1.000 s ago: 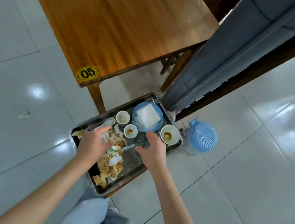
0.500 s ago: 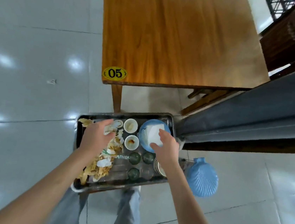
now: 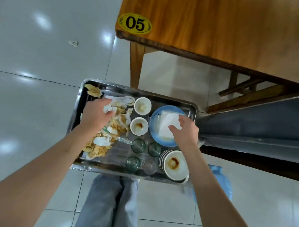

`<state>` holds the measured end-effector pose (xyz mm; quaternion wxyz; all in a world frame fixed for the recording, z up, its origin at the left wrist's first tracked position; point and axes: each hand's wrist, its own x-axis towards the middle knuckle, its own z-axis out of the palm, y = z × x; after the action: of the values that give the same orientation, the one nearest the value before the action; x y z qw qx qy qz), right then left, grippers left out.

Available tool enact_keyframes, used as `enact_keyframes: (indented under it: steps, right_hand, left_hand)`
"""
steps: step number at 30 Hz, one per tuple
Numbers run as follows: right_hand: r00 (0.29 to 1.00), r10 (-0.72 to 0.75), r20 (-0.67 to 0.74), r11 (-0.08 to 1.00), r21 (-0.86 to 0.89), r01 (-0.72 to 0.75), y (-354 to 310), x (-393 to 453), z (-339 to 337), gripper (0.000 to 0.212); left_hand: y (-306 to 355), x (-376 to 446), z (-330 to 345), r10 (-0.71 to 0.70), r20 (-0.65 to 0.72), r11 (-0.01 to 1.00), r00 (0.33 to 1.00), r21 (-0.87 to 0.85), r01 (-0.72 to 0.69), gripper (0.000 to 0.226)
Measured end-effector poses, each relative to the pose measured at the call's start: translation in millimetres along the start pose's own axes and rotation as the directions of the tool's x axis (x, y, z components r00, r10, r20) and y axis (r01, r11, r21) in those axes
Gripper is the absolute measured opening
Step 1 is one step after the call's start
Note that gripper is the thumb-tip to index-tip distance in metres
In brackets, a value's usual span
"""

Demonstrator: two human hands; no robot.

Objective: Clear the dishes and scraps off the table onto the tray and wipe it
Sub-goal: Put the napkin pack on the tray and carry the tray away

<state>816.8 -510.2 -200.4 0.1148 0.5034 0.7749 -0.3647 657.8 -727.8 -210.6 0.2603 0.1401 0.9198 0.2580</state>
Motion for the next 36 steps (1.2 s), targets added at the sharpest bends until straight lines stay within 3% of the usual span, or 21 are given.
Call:
enact_keyframes:
  steps: [4, 8, 13, 19, 23, 32, 36]
  right_hand:
    - [0.990, 0.035, -0.136, 0.997, -0.069, -0.044, 20.5, 22.5, 8.6, 0.041]
    - [0.962, 0.115, -0.248, 0.992, -0.030, -0.127, 49.3, 44.7, 6.5, 0.016]
    - [0.928, 0.299, -0.221, 0.954, 0.083, -0.288, 83.9, 71.4, 12.1, 0.044]
    - [0.890, 0.436, -0.131, 0.891, 0.201, -0.407, 112.9, 84.0, 29.9, 0.040]
    - [0.875, 0.460, -0.154, 0.875, 0.249, -0.416, 119.2, 86.4, 40.9, 0.036]
    - [0.844, 0.513, -0.159, 0.823, 0.369, -0.431, 120.9, 86.1, 40.0, 0.031]
    - [0.850, 0.511, -0.128, 0.820, 0.370, -0.437, 119.8, 83.8, 38.1, 0.031]
  left_hand:
    - [-25.5, 12.4, 9.2, -0.045, -0.204, 0.999, 0.978, -0.002, 0.045, 0.031]
    - [-64.1, 29.0, 17.1, -0.187, -0.296, 0.972, 0.936, 0.083, 0.221, 0.033]
    - [-97.2, 45.2, 30.1, -0.365, -0.269, 0.907, 0.891, 0.114, 0.406, 0.026]
    - [-112.4, 48.9, 40.5, -0.319, -0.306, 0.939, 0.897, 0.029, 0.343, 0.028]
    - [-120.0, 46.2, 37.1, -0.358, -0.283, 0.932, 0.890, -0.049, 0.359, 0.041]
    - [-131.6, 37.8, 36.3, -0.348, -0.238, 0.933, 0.907, 0.007, 0.360, 0.053]
    - [-139.6, 37.3, 37.7, -0.357, -0.230, 0.929, 0.905, 0.012, 0.369, 0.043]
